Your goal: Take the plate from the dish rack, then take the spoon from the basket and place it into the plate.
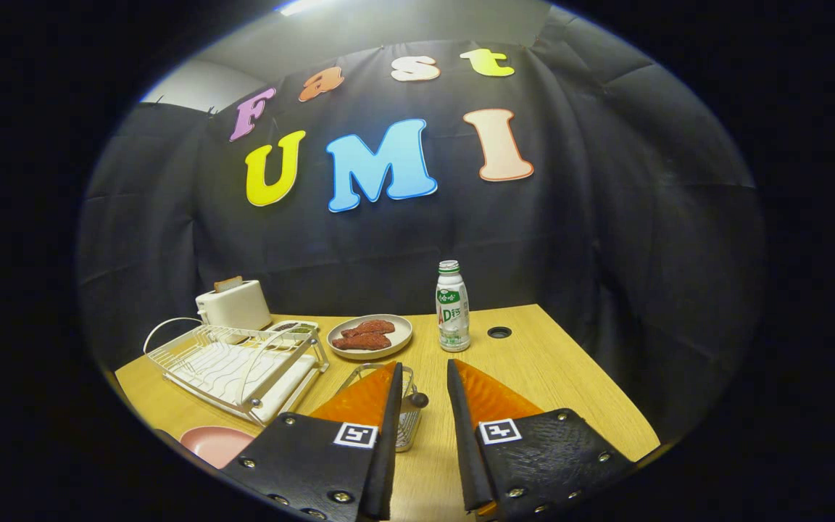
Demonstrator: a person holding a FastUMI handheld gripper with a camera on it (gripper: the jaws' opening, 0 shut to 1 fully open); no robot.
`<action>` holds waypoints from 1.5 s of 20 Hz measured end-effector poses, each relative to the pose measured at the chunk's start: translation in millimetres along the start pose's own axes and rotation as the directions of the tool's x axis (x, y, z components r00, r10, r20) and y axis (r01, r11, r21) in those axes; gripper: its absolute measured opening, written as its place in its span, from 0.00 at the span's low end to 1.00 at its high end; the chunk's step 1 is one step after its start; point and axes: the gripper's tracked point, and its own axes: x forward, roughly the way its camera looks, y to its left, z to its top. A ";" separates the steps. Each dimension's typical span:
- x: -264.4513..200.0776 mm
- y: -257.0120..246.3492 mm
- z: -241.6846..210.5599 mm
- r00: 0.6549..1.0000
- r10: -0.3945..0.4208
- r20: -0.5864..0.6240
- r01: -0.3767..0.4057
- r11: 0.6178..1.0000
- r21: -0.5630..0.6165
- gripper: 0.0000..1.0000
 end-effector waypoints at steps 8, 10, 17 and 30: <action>24.6 6.3 -13.4 0.999 0.032 0.014 -0.033 0.999 0.032 0.37; 25.9 5.9 -15.0 0.999 0.030 0.018 -0.031 0.999 0.038 0.37; 28.3 17.7 -3.1 0.998 0.045 0.040 -0.046 0.998 0.037 0.17; 33.8 27.2 29.7 0.999 0.028 -0.024 -0.029 0.999 -0.034 0.09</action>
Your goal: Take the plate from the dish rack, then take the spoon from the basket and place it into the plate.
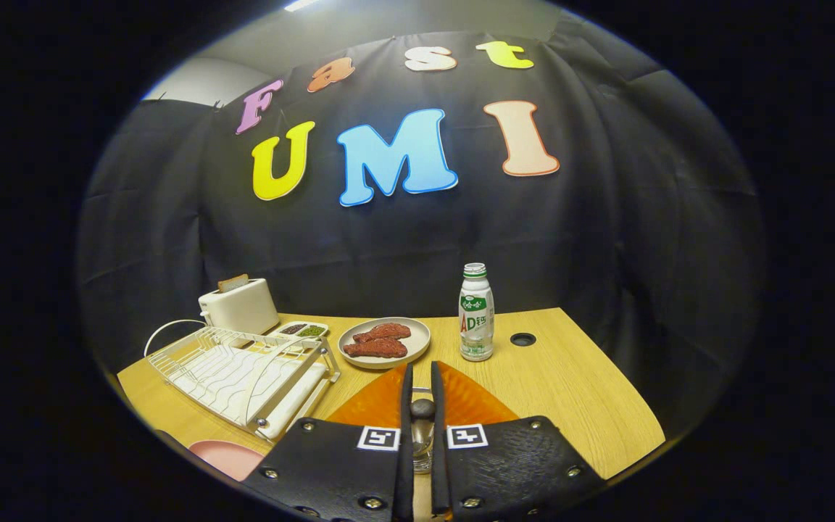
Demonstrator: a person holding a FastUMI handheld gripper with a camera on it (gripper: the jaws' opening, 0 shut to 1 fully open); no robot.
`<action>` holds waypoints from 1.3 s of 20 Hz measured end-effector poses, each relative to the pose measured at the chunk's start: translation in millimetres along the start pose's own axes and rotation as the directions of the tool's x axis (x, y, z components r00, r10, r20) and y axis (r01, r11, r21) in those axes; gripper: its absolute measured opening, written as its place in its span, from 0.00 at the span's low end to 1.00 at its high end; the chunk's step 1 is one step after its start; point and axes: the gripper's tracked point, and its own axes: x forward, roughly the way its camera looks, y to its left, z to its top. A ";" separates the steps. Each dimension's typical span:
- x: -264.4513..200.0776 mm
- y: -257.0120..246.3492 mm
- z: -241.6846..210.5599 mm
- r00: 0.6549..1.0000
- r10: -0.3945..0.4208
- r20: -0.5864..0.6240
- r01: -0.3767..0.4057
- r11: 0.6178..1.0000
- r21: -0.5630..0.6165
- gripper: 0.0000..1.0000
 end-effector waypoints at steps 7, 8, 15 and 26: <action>-5.3 10.9 35.1 1.000 -0.005 0.013 0.005 0.999 -0.049 0.09; -7.2 11.6 42.8 1.000 -0.011 0.019 0.012 0.999 -0.045 0.09; -41.7 26.4 90.5 0.998 -0.024 0.057 0.027 0.998 -0.058 0.09; -112.5 63.8 89.0 0.997 -0.069 0.023 0.069 0.997 -0.025 0.09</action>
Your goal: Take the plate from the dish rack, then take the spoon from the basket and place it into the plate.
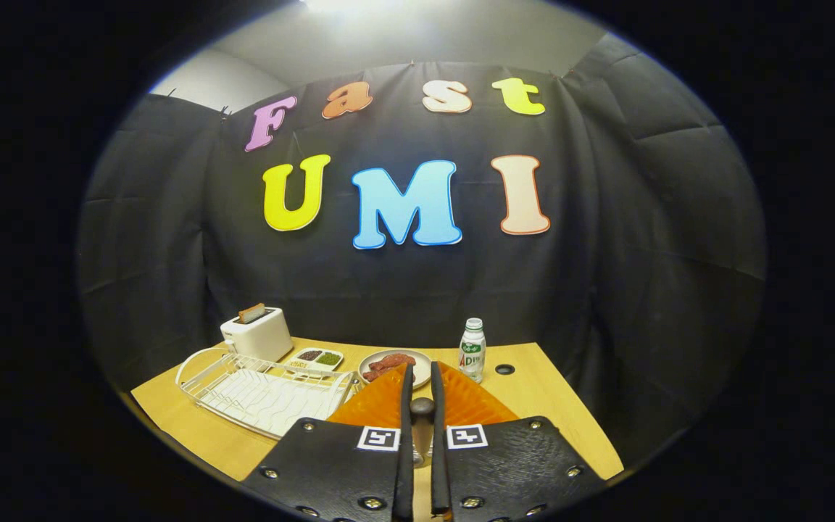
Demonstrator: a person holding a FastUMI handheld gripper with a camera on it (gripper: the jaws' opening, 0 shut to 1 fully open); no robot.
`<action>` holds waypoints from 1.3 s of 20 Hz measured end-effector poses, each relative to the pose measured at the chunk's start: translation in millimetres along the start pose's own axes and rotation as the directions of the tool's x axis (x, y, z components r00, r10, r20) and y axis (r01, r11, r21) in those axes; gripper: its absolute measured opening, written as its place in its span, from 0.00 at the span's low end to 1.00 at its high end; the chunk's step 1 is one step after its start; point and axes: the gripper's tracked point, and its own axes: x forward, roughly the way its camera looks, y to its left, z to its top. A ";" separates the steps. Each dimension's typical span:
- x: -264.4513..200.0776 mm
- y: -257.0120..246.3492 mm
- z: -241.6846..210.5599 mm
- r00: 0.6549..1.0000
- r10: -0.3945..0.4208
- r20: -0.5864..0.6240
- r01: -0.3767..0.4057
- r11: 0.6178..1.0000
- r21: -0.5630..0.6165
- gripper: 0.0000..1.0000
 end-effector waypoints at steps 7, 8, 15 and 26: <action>-19.0 69.9 -35.9 0.993 0.096 -0.072 -0.097 0.995 -0.009 0.09; -18.6 80.3 -41.0 0.991 0.110 -0.082 -0.112 0.994 -0.014 0.09; -14.8 142.3 -79.1 0.965 0.209 -0.160 -0.215 0.976 -0.020 0.09; 5.9 197.6 -113.4 0.928 0.289 -0.235 -0.308 0.950 -0.046 0.09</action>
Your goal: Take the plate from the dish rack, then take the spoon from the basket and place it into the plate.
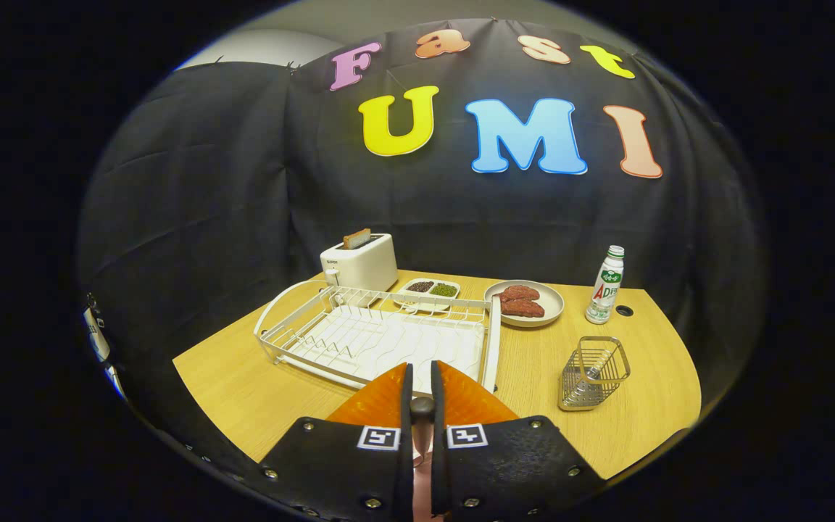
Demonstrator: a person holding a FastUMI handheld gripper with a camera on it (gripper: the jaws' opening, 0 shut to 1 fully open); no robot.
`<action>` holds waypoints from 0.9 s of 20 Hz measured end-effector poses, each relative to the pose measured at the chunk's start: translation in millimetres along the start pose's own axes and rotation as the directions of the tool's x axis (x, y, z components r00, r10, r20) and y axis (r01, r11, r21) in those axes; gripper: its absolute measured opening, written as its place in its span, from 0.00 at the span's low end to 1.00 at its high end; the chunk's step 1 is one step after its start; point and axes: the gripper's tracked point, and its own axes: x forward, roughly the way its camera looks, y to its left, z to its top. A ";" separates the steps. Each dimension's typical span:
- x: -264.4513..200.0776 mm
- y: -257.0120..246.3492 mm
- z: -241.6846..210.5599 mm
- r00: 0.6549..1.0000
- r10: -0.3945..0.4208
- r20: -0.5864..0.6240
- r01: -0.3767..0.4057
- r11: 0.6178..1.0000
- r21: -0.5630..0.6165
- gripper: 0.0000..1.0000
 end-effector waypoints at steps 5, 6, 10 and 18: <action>9.5 2.6 -17.0 0.999 0.000 -0.049 -0.002 0.999 -0.039 0.12; 8.7 2.9 -15.1 0.999 0.000 -0.049 -0.002 0.999 -0.037 0.12; 6.8 -4.0 -4.4 1.000 -0.001 -0.027 0.000 0.999 -0.041 0.14; -20.1 -40.8 44.1 0.993 -0.072 0.093 0.076 0.996 -0.039 0.14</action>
